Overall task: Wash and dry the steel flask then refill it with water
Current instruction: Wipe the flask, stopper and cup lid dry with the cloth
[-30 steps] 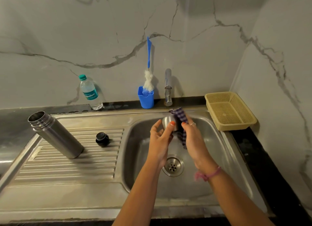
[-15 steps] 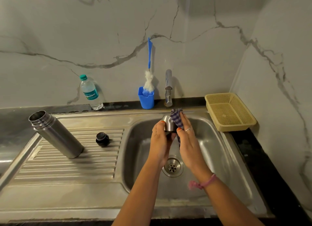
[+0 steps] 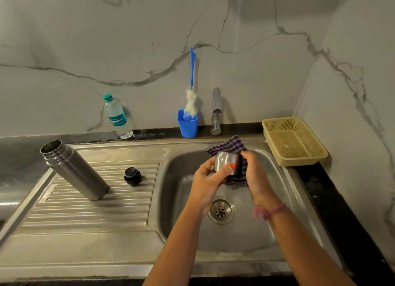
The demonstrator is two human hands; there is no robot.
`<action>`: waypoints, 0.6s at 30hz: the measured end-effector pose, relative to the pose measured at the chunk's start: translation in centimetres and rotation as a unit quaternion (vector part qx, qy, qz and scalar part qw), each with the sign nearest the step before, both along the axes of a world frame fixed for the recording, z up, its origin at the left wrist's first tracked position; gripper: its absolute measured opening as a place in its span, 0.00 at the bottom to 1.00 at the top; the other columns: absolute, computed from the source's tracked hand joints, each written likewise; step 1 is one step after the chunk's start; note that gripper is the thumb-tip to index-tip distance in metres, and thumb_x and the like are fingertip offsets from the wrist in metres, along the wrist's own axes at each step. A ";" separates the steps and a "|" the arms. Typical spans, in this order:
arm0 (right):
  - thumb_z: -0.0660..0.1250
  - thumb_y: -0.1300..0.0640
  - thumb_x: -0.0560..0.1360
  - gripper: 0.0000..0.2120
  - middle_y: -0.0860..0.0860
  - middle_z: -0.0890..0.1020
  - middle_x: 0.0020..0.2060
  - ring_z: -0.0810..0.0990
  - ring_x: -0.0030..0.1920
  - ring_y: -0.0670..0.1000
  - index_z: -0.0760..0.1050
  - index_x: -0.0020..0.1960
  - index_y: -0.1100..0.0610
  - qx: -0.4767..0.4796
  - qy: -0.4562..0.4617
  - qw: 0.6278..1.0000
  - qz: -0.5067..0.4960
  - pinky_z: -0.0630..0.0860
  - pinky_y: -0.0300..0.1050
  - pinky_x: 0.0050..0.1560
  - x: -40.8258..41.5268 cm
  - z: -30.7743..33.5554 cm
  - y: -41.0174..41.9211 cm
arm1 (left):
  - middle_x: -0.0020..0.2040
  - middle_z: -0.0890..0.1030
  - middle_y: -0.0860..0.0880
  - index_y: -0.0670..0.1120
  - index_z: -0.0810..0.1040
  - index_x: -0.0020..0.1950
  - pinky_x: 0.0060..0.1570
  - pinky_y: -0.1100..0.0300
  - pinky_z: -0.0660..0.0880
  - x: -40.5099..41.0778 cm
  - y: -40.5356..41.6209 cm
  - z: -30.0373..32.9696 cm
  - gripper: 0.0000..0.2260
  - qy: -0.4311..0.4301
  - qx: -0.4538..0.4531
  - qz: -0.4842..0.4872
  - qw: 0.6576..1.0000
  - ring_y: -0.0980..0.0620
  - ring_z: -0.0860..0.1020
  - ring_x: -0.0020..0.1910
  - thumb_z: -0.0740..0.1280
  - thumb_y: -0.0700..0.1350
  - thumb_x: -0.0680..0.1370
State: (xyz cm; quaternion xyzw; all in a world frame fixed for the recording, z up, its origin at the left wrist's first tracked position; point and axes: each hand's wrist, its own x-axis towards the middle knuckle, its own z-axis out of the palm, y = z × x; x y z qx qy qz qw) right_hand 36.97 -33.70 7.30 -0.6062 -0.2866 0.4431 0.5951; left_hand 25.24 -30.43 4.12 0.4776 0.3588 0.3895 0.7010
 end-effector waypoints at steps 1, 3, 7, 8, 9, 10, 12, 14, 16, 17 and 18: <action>0.54 0.52 0.80 0.15 0.56 0.81 0.41 0.80 0.40 0.52 0.78 0.50 0.57 0.006 -0.009 1.000 0.005 0.77 0.46 0.38 0.0 0.1 0.1 | 0.52 0.85 0.44 0.43 0.77 0.62 0.53 0.53 0.79 -0.1 0.0 0.3 0.23 -0.007 -0.026 0.016 1.000 0.47 0.82 0.49 0.79 0.46 0.70; 0.54 0.53 0.80 0.14 0.56 0.81 0.42 0.80 0.42 0.52 0.77 0.48 0.55 0.017 -0.027 0.999 0.015 0.76 0.47 0.41 0.0 0.1 0.4 | 0.50 0.84 0.44 0.41 0.73 0.63 0.45 0.58 0.79 -0.4 0.1 0.6 0.28 -0.027 -0.078 0.038 0.996 0.48 0.81 0.44 0.79 0.45 0.68; 0.55 0.54 0.77 0.13 0.54 0.80 0.38 0.77 0.39 0.48 0.77 0.43 0.54 0.076 -0.159 0.982 0.064 0.73 0.47 0.42 0.1 -0.2 0.9 | 0.45 0.84 0.41 0.37 0.76 0.58 0.33 0.64 0.73 -0.9 0.2 1.1 0.25 -0.031 -0.121 0.031 0.992 0.49 0.80 0.36 0.77 0.48 0.68; 0.54 0.54 0.75 0.14 0.53 0.81 0.38 0.78 0.40 0.48 0.78 0.46 0.55 0.096 -0.203 0.971 0.081 0.74 0.46 0.45 0.1 -0.5 0.9 | 0.44 0.84 0.41 0.34 0.76 0.59 0.34 0.64 0.74 -0.9 0.2 0.9 0.26 -0.033 -0.128 0.034 0.991 0.49 0.80 0.37 0.76 0.49 0.69; 0.53 0.55 0.75 0.16 0.52 0.82 0.42 0.80 0.45 0.47 0.78 0.51 0.55 0.121 -0.235 0.960 0.092 0.75 0.46 0.49 -0.1 -0.8 0.9 | 0.44 0.83 0.41 0.31 0.76 0.61 0.36 0.63 0.75 -0.9 0.1 0.9 0.26 -0.042 -0.140 0.036 0.989 0.48 0.79 0.38 0.76 0.48 0.71; 0.53 0.56 0.75 0.18 0.50 0.83 0.46 0.80 0.50 0.47 0.78 0.56 0.55 0.148 -0.250 0.952 0.097 0.75 0.45 0.55 -0.2 -1.0 0.8 | 0.44 0.83 0.40 0.31 0.75 0.62 0.38 0.62 0.77 -1.0 0.1 0.7 0.26 -0.051 -0.152 0.041 0.986 0.47 0.79 0.40 0.75 0.48 0.73; 0.52 0.56 0.75 0.20 0.51 0.81 0.54 0.78 0.58 0.50 0.75 0.62 0.58 0.209 -0.233 0.945 0.094 0.73 0.45 0.62 -0.7 -1.6 0.5 | 0.46 0.83 0.39 0.32 0.77 0.61 0.45 0.60 0.81 -1.1 0.1 0.5 0.25 -0.072 -0.175 0.047 0.981 0.46 0.79 0.43 0.74 0.49 0.74; 0.52 0.55 0.76 0.21 0.55 0.81 0.55 0.78 0.60 0.53 0.74 0.63 0.62 0.255 -0.175 0.948 0.079 0.73 0.45 0.62 -1.1 -2.4 0.0 | 0.48 0.83 0.39 0.34 0.79 0.60 0.48 0.58 0.81 -1.4 0.0 0.6 0.25 -0.094 -0.192 0.043 0.976 0.45 0.80 0.46 0.75 0.50 0.71; 0.53 0.53 0.77 0.21 0.57 0.82 0.52 0.80 0.57 0.54 0.75 0.60 0.63 0.240 -0.093 0.965 0.044 0.76 0.46 0.57 -1.1 -2.9 0.0 | 0.49 0.83 0.38 0.34 0.78 0.61 0.48 0.57 0.82 -1.6 -0.1 0.8 0.26 -0.106 -0.198 0.034 0.974 0.44 0.80 0.47 0.75 0.49 0.70; 0.54 0.52 0.77 0.21 0.58 0.82 0.51 0.80 0.55 0.55 0.76 0.59 0.63 0.212 -0.061 0.975 0.026 0.77 0.46 0.54 -1.0 -2.8 0.3 | 0.50 0.83 0.38 0.34 0.78 0.62 0.47 0.57 0.82 -1.7 -0.1 1.0 0.27 -0.103 -0.195 0.025 0.975 0.45 0.80 0.46 0.76 0.49 0.69; 0.54 0.50 0.76 0.21 0.58 0.82 0.50 0.81 0.53 0.55 0.77 0.58 0.62 0.178 -0.049 0.983 0.018 0.78 0.46 0.51 -0.9 -2.5 0.7 | 0.50 0.83 0.38 0.34 0.77 0.63 0.45 0.58 0.82 -1.8 -0.2 1.1 0.28 -0.096 -0.191 0.018 0.977 0.47 0.80 0.44 0.76 0.49 0.69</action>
